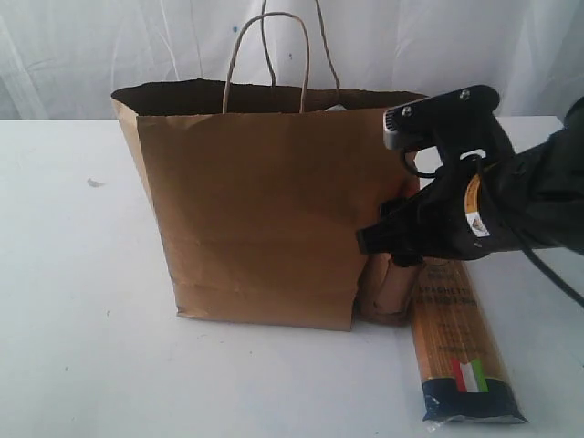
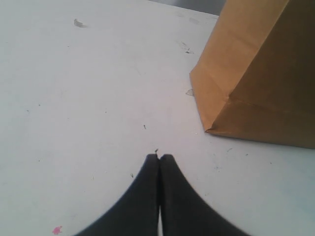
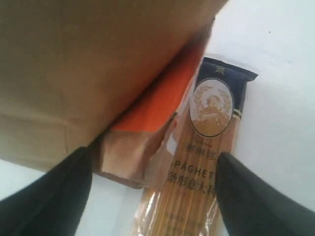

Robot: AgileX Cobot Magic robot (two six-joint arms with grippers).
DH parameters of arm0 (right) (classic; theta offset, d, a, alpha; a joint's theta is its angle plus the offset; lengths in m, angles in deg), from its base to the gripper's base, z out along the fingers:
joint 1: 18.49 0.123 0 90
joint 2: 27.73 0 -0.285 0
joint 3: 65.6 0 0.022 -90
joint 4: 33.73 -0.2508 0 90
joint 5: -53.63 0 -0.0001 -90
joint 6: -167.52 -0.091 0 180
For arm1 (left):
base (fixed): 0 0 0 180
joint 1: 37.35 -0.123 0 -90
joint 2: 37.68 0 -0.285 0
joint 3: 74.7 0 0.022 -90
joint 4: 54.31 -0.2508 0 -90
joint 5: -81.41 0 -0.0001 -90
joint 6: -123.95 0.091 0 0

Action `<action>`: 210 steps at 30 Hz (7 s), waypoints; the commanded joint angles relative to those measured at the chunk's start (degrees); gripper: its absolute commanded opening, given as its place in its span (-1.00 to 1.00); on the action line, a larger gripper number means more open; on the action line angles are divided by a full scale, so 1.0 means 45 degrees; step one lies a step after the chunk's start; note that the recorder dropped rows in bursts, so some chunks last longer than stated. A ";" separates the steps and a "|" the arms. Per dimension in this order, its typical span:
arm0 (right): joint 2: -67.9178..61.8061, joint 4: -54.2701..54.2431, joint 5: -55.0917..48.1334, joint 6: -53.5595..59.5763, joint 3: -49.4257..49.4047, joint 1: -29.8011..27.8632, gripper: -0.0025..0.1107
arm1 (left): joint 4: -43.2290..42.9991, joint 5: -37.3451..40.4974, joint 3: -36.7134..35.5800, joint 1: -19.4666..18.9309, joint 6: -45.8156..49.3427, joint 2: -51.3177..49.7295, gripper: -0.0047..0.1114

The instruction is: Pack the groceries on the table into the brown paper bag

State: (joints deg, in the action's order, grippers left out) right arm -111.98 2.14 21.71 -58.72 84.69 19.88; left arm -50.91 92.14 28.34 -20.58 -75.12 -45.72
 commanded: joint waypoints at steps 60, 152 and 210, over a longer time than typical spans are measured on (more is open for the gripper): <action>0.4159 -0.3978 -0.3818 0.3962 -0.1960 0.2623 -0.96 | -0.0005 -0.0064 -0.0058 -0.0031 -0.0055 0.0055 -0.92; 0.3183 -0.2893 -0.7421 0.8929 0.4686 0.2140 -0.96 | -0.0006 -0.0064 -0.0058 -0.0031 -0.0055 0.0055 -0.92; 0.2576 0.1274 -0.5216 1.0893 0.6818 0.1352 -0.96 | 1.1605 0.4008 1.4549 -0.0003 2.2826 -1.5393 -0.92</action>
State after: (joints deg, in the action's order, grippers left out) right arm -100.54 5.74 -5.51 -9.92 114.69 26.48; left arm -0.48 112.89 93.36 -20.58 26.08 -114.60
